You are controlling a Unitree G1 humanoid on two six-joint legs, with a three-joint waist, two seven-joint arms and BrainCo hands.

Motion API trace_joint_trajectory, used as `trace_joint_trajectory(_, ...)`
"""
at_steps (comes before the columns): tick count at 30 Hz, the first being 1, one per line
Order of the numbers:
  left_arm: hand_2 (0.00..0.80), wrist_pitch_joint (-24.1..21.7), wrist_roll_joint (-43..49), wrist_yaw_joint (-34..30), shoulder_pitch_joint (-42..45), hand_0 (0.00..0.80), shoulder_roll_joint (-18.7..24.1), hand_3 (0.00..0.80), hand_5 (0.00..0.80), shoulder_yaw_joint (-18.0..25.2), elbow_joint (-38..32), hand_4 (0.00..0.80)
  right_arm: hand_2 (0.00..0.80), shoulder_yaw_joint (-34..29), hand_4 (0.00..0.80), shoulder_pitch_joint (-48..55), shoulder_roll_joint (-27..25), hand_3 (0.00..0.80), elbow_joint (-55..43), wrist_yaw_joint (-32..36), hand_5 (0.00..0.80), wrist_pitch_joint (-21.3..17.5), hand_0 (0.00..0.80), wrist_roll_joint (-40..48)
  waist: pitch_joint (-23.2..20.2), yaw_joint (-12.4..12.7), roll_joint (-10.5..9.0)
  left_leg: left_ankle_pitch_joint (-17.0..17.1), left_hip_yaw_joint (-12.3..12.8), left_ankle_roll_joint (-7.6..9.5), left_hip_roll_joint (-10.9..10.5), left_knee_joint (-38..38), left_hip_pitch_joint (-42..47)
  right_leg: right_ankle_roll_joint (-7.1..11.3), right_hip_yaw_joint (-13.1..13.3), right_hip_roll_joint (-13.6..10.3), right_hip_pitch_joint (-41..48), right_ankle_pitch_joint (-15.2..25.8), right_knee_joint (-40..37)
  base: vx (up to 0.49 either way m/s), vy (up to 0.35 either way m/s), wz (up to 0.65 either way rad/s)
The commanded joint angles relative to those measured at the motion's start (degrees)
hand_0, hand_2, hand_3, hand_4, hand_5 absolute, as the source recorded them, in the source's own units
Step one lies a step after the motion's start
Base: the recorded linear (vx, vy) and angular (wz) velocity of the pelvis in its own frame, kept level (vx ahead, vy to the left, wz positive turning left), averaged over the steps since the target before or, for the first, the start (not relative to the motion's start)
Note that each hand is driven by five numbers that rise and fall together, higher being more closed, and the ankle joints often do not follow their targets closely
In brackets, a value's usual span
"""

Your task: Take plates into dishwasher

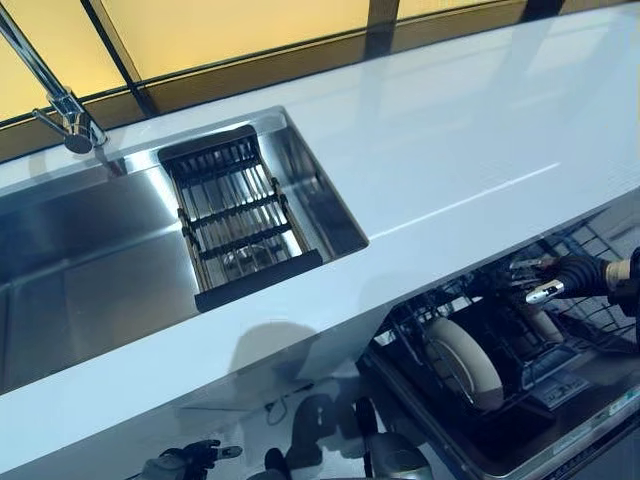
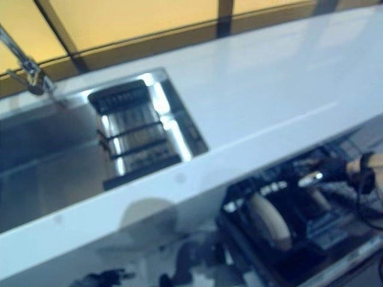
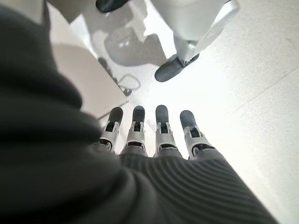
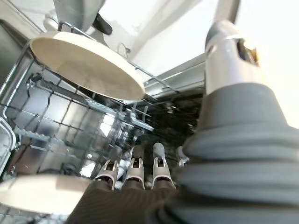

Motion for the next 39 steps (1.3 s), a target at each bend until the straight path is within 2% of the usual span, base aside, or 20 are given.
trace_joint_trajectory(1, 0.000, 3.6, -0.6, 3.4, 0.1, 0.000, 3.5, 0.000, 0.000, 1.5, 5.3, 0.000, 0.000, -2.5, 0.000, 0.1, -0.4, 0.000, -2.1, -4.8, 0.000, 1.1, 0.000, 7.6, -3.8, 1.0, -3.80, 0.3, -3.4, 0.18, 2.5, 4.0, -0.6, 2.25, 0.5, -1.6, 1.0, -6.3, 8.2, 0.074, -0.188, 0.18)
trace_joint_trajectory(3, 0.000, 4.9, -1.8, 5.6, 1.3, 0.000, 3.9, 0.000, 0.000, 3.5, 6.8, 0.000, 0.000, -5.5, 0.000, 2.0, -0.5, 0.000, -2.8, -7.2, 0.000, 2.0, 0.000, 11.4, -4.3, 1.6, -3.91, 1.5, -4.2, -0.41, 3.2, 2.4, 0.1, 1.68, -0.8, -0.6, 2.3, -7.0, 7.8, 0.109, -0.213, 0.27)
trace_joint_trajectory(7, 0.000, 2.0, -5.2, 8.8, 5.4, 0.000, 3.8, 0.000, 0.000, 5.5, 8.4, 0.000, 0.000, -10.9, 0.000, 6.1, -0.7, 0.000, -2.8, -12.0, 0.000, 2.0, 0.000, 20.1, -5.9, 3.0, -3.53, 6.6, -5.6, -2.61, 3.5, -0.3, -3.0, 1.53, -3.2, 1.1, 5.2, -5.4, 1.9, 0.014, -0.120, 0.28)
trace_joint_trajectory(8, 0.000, 0.4, -5.3, 8.6, 5.6, 0.000, 4.3, 0.000, 0.000, 5.5, 8.4, 0.000, 0.000, -12.4, 0.000, 7.1, -0.5, 0.000, -2.6, -14.0, 0.000, 1.8, 0.000, 22.9, -5.9, 3.2, -3.32, 7.7, -4.7, -3.47, 3.2, -0.3, -4.7, 1.80, -3.7, 1.3, 5.7, -5.0, 1.0, -0.152, -0.039, 0.23)
trace_joint_trajectory(9, 0.000, -0.9, -5.2, 8.0, 5.4, 0.000, 4.8, 0.000, 0.000, 5.7, 8.1, 0.000, 0.000, -14.1, 0.000, 8.3, -0.4, 0.000, -2.7, -16.4, 0.000, 1.4, 0.000, 25.2, -5.6, 2.9, -3.32, 7.2, -2.9, -3.64, 3.2, -0.3, -4.5, 1.98, -4.5, 1.1, 6.0, -5.2, 0.5, -0.246, 0.019, 0.27)
trace_joint_trajectory(10, 0.000, -2.3, -4.2, 6.4, 4.1, 0.000, 5.8, 0.000, 0.000, 6.0, 7.1, 0.000, 0.000, -16.9, 0.000, 9.6, -0.5, 0.000, -1.0, -17.9, 0.000, 0.7, 0.000, 26.6, -5.5, 2.2, -3.43, 6.1, 0.8, -3.60, 3.2, 1.6, -3.6, 1.78, -6.0, 0.3, 5.3, -4.8, 0.5, -0.278, 0.055, 0.38)
trace_joint_trajectory(12, 0.000, -3.8, -4.4, 4.5, 2.1, 0.000, 7.2, 0.000, 0.000, 5.8, 4.7, 0.000, 0.000, -20.5, 0.000, 11.6, -1.7, 0.000, 2.4, -18.2, 0.000, -0.8, 0.000, 27.2, -5.9, 0.7, -3.73, 4.6, 3.4, -3.59, 3.4, 6.2, -2.4, 1.10, -7.2, -0.7, 3.7, -3.5, 0.5, -0.329, 0.096, 0.61)
trace_joint_trajectory(16, 0.000, -3.2, -6.1, 2.4, -0.7, 0.000, 8.9, 0.000, 0.000, 5.4, 1.9, 0.000, 0.000, -25.5, 0.000, 15.9, -2.8, 0.000, 5.9, -16.7, 0.000, -3.5, 0.000, 27.5, -6.7, -1.4, -3.77, 5.3, 3.6, -3.95, 4.6, 11.9, -0.8, 0.27, -7.2, -1.1, 1.9, -1.8, 0.3, -0.210, 0.084, 0.57)
trace_joint_trajectory(17, 0.000, -3.1, -6.7, 0.9, -2.3, 0.000, 9.9, 0.000, 0.000, 5.0, 0.4, 0.000, 0.000, -28.8, 0.000, 18.8, -2.9, 0.000, 6.5, -16.4, 0.000, -4.4, 0.000, 27.7, -7.0, -2.9, -3.74, 5.5, 2.1, -4.11, 5.3, 15.3, 0.4, -0.09, -5.7, -1.2, 0.3, -0.7, 0.5, -0.292, 0.127, 0.23)
trace_joint_trajectory(19, 0.000, -1.5, -8.8, -1.4, -6.3, 0.000, 11.0, 0.000, 0.000, 2.8, -1.6, 0.000, 0.000, -32.3, 0.000, 20.2, -3.2, 0.000, 8.5, -16.3, 0.000, -6.7, 0.000, 28.8, -6.4, -5.7, -2.70, 2.4, -2.1, -3.37, 5.1, 17.7, 3.9, -0.07, -2.5, -1.3, -6.9, 1.2, 3.0, -0.722, 0.344, 0.18)
trace_joint_trajectory(20, 0.000, -1.3, -11.4, -1.2, -8.8, 0.000, 10.8, 0.000, 0.000, 0.8, -1.6, 0.000, 0.000, -31.1, 0.000, 15.5, -3.8, 0.000, 11.2, -18.9, 0.000, -9.0, 0.000, 29.8, -4.9, -7.0, -1.54, -4.2, -2.9, -2.18, 3.5, 14.5, 7.2, 1.40, -1.6, -2.4, -15.1, 3.1, 7.4, -0.806, 0.400, 0.13)
trace_joint_trajectory(21, 0.000, -1.2, -11.7, -1.2, -9.1, 0.000, 10.6, 0.000, 0.000, 0.8, -1.5, 0.000, 0.000, -30.2, 0.000, 14.2, -3.9, 0.000, 11.7, -19.4, 0.000, -9.3, 0.000, 30.0, -4.8, -7.0, -1.24, -5.1, -2.6, -1.95, 3.3, 14.1, 7.4, 1.67, -1.4, -2.3, -16.1, 2.8, 8.7, -0.780, 0.386, 0.07)
trace_joint_trajectory(23, 0.000, -0.4, -11.7, -0.3, -11.2, 0.000, 9.6, 0.000, 0.000, 0.6, -0.4, 0.000, 0.000, -28.4, 0.000, 8.6, -4.6, 0.000, 15.0, -21.7, 0.000, -11.2, 0.000, 30.5, -3.3, -8.6, -1.01, -11.6, 2.1, -0.62, 3.0, 11.0, 8.6, 3.48, -1.4, -4.3, -21.7, 4.7, 11.2, -0.626, 0.273, 0.17)
trace_joint_trajectory(25, 0.000, 1.0, -12.9, 1.0, -10.6, 0.000, 9.5, 0.000, 0.000, 0.7, -0.2, 0.000, 0.000, -24.9, 0.000, 4.1, -4.7, 0.000, 17.2, -25.7, 0.000, -13.2, 0.000, 30.6, -1.9, -7.8, -1.50, -14.0, 1.5, 0.31, 1.5, 11.8, 7.7, 4.80, -0.9, -5.0, -22.7, 6.3, 11.2, -0.645, 0.224, 0.40)
trace_joint_trajectory(26, 0.000, 0.1, -12.1, 2.0, -7.7, 0.000, 8.6, 0.000, 0.000, 2.1, 1.1, 0.000, 0.000, -21.5, 0.000, 1.0, -5.8, 0.000, 18.5, -27.4, 0.000, -12.6, 0.000, 31.6, -2.3, -6.2, -1.30, -15.7, 0.1, 1.01, 0.0, 12.8, 8.7, 5.41, -2.0, -5.1, -22.0, 6.6, 10.5, -0.543, 0.173, 0.33)
trace_joint_trajectory(30, 0.000, -2.8, -11.3, 5.2, -1.2, 0.000, 8.3, 0.000, 0.000, 4.8, 3.5, 0.000, 0.000, -16.8, 0.000, -3.9, -9.3, 0.000, 24.0, -30.0, 0.000, -10.2, 0.000, 29.5, -4.6, -3.3, -2.61, -16.4, -0.8, 2.51, -2.0, 18.0, 8.2, 4.60, -4.2, -5.5, -17.8, 7.2, 6.4, -0.335, 0.073, -0.04)
trace_joint_trajectory(33, 0.000, -1.3, -9.3, 5.7, -0.8, 0.000, 11.2, 0.000, 0.000, 7.8, 2.8, 0.000, 0.000, -16.5, 0.000, -4.1, -10.1, 0.000, 27.2, -31.7, 0.000, -9.7, 0.000, 26.1, -4.7, -2.8, -4.06, -19.8, -0.7, 4.05, -3.5, 21.7, 9.4, 6.03, -3.5, -7.1, -16.7, 8.5, 5.5, -0.193, 0.088, 0.19)
trace_joint_trajectory(35, 0.000, -0.2, -7.4, 4.3, -1.0, 0.000, 13.4, 0.000, 0.000, 8.8, 2.0, 0.000, 0.000, -16.6, 0.000, -3.3, -10.3, 0.000, 27.9, -33.3, 0.000, -8.5, 0.000, 26.0, -4.4, -3.2, -3.92, -21.3, 0.2, 4.84, -3.8, 23.5, 11.1, 7.18, -3.9, -7.4, -16.1, 9.5, 4.3, -0.119, 0.116, 0.20)
trace_joint_trajectory(37, 0.000, 0.0, -5.9, 3.4, -1.4, 0.000, 14.8, 0.000, 0.000, 9.1, 1.5, 0.000, 0.000, -18.5, 0.000, -1.0, -9.7, 0.000, 28.5, -36.4, 0.000, -8.4, 0.000, 24.8, -4.2, -3.3, -4.06, -21.8, 0.7, 5.35, -4.2, 24.4, 11.2, 7.82, -4.8, -7.7, -15.0, 9.8, 2.5, -0.164, 0.093, 0.08)
trace_joint_trajectory(39, 0.000, 0.8, -4.7, 1.1, -3.0, 0.000, 16.3, 0.000, 0.000, 7.9, 0.7, 0.000, 0.000, -24.4, 0.000, 6.3, -8.8, 0.000, 31.4, -41.8, 0.000, -11.2, 0.000, 18.4, -3.7, -3.6, -4.50, -21.7, 2.4, 6.12, -5.6, 25.1, 10.6, 8.45, -7.6, -8.2, -13.7, 10.2, 1.3, -0.292, 0.096, -0.15)
